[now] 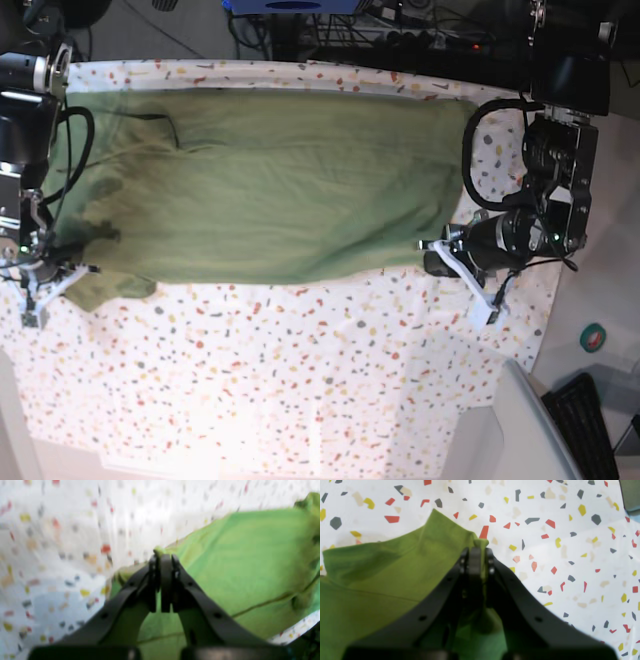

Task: Layout the t-shirt on the table in an organized manner, then fold the t-shirt properly
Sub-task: 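Fold the grasped edge further over the shirt with both grippers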

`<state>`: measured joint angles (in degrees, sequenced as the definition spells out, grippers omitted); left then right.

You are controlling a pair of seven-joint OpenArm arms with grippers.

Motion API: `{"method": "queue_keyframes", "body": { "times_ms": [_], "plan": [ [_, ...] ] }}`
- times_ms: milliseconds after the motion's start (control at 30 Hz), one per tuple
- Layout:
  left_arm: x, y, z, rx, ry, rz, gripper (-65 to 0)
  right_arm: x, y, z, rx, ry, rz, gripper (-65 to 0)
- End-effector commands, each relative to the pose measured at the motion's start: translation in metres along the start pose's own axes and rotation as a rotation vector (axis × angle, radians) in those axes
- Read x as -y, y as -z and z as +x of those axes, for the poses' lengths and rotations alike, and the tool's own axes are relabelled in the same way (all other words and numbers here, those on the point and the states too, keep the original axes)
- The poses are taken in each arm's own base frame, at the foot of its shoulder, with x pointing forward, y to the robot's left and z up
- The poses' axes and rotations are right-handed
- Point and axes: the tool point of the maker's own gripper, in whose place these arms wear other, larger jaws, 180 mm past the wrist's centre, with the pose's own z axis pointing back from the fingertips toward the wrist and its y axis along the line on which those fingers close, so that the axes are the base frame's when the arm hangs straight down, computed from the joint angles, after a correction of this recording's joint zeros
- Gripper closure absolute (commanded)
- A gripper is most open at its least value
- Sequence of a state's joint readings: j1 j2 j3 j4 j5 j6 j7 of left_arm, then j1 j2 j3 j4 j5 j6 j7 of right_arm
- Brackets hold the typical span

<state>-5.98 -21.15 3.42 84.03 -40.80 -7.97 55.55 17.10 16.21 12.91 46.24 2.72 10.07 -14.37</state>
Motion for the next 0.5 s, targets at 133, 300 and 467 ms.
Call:
{"method": "queue_keyframes", "body": {
  "times_ms": [133, 300, 467],
  "plan": [
    [0.001, -0.006, 0.018, 0.051, 0.012, -0.007, 0.0, 0.011, 0.003, 0.008, 0.010, 0.016, -0.017, 0.0],
    [0.000, -0.007, 0.018, 0.052, 0.014, -0.006, 0.0, 0.009, 0.005, -0.004, -0.113, 0.029, -0.013, -20.9],
    [0.001, -0.007, 0.020, 0.056, 0.016, -0.006, 0.0, 0.010, 0.000, 0.024, -0.098, 0.024, -0.017, -21.2]
  ]
}}
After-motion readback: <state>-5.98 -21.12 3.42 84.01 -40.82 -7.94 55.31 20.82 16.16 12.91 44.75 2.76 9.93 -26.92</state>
